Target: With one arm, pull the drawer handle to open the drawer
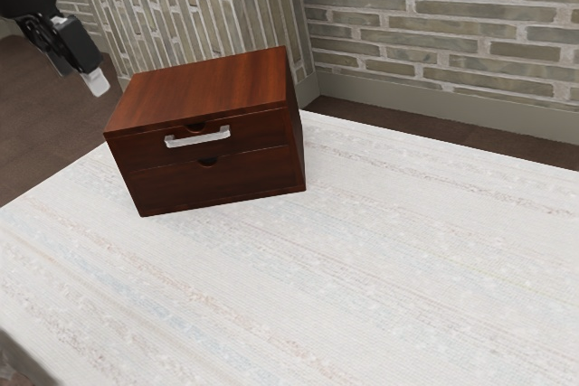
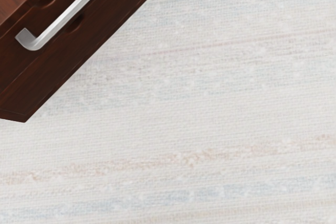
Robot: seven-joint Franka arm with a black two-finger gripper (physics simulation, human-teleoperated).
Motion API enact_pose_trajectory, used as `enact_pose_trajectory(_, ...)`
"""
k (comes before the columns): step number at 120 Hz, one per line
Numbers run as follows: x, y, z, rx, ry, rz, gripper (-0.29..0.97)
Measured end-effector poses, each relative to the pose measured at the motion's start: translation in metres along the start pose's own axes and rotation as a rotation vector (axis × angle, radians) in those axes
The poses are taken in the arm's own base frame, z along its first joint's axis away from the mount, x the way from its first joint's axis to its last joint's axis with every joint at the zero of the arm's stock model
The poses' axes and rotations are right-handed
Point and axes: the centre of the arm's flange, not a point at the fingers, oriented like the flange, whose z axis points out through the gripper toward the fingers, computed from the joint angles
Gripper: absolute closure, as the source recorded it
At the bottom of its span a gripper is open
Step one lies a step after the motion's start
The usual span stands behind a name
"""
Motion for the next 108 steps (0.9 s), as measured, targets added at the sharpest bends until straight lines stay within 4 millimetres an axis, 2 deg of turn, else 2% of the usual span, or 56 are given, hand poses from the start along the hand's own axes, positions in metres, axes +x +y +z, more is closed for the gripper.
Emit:
enact_pose_trajectory(10, 0.001, 0.008, -0.006, -0.009, 0.011, 0.018, 0.00)
enact_pose_trajectory(21, -0.003, 0.012, -0.004, -0.031, -0.012, 0.026, 0.00)
enact_pose_trajectory(39, 0.006, 0.016, 0.018, -0.027, -0.089, 0.030, 0.00)
enact_pose_trajectory(58, 0.004, 0.014, 0.023, -0.009, -0.113, 0.032, 0.00)
enact_pose_trajectory(79, -0.035, 0.035, 0.027, 0.017, -0.094, 0.121, 0.00)
enact_pose_trajectory(85, -0.051, 0.040, 0.033, 0.037, -0.083, 0.142, 0.00)
enact_pose_trajectory(92, -0.058, 0.044, 0.048, 0.057, -0.076, 0.169, 0.00)
enact_pose_trajectory(98, -0.059, 0.042, 0.060, 0.068, -0.075, 0.184, 0.00)
enact_pose_trajectory(108, -0.070, 0.016, 0.077, 0.048, -0.101, 0.156, 0.00)
